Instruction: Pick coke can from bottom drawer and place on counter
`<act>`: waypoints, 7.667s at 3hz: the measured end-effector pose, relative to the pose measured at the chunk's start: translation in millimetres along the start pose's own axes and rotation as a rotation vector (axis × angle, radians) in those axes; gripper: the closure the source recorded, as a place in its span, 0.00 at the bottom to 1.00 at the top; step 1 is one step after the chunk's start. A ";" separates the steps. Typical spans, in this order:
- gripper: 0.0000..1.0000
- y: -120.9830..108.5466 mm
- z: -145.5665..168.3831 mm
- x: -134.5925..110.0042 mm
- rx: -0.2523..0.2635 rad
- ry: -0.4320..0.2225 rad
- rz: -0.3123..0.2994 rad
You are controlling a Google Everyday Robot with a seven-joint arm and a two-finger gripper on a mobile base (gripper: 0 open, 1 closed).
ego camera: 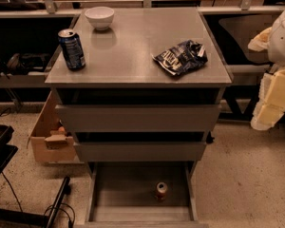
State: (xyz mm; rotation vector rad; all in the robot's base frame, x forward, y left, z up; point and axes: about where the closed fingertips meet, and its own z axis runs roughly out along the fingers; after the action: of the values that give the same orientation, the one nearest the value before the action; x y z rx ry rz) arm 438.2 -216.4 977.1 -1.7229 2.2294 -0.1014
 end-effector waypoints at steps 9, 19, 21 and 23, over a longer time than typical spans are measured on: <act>0.00 96.0 285.3 55.6 0.124 -0.731 0.422; 0.00 94.7 697.7 60.0 -0.143 -1.019 0.125; 0.02 93.2 764.0 57.0 -0.113 -1.079 0.118; 0.47 110.4 803.8 20.4 -0.167 -1.152 0.166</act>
Offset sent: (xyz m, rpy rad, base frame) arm -0.0133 0.0033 -0.0543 0.1441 -0.0168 -0.1402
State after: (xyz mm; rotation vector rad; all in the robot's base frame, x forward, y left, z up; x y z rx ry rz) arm 566.7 -95.1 184.9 -1.1372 1.4722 0.8955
